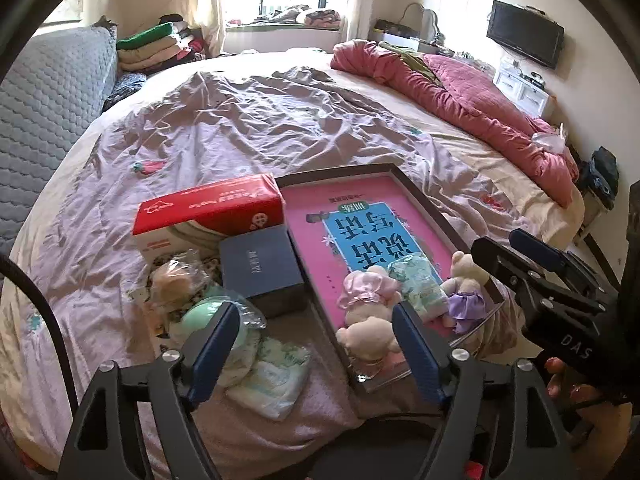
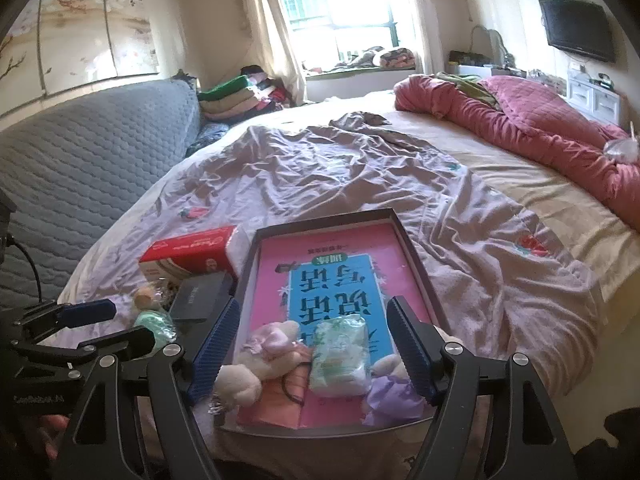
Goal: Organize soft objects
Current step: 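Move both open grippers back over the pile beside the tray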
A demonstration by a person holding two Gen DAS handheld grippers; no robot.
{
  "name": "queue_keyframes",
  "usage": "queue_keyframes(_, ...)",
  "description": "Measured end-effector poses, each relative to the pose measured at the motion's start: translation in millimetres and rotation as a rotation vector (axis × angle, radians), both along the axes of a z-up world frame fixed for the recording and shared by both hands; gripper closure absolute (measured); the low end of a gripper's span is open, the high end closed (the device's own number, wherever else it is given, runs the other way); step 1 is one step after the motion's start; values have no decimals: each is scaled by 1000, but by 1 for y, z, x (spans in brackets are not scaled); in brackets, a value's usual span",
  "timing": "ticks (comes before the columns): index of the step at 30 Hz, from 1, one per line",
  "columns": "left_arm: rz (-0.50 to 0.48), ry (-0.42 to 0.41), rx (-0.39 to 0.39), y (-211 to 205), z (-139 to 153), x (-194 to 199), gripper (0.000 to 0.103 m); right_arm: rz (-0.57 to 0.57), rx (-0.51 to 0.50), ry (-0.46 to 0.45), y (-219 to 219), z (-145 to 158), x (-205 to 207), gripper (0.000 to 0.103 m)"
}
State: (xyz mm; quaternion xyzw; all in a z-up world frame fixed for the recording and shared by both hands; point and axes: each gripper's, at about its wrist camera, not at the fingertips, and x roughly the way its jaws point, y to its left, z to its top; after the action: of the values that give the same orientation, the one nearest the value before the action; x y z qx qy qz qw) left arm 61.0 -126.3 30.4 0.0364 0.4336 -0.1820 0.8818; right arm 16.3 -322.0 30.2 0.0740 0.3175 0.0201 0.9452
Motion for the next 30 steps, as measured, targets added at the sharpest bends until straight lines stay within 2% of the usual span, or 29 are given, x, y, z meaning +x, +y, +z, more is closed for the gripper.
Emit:
queue_keyframes(12,47,-50,-8,32,17,-6,23,15,-14,-42,16,21,-6,25)
queue_keyframes(16,83,-55,-15,54,21,-6,23,37,-57,-54,29,27,-8,25)
queue_keyframes(20,130,-60,-32,79,25,-3,23,56,-47,-58,39,31,-8,25)
queue_keyframes(23,167,-73,-21,96,26,-2,23,71,-66,-57,48,33,-7,25)
queue_keyframes(30,215,-61,-53,125,24,4,23,113,-96,-49,70,35,-6,25)
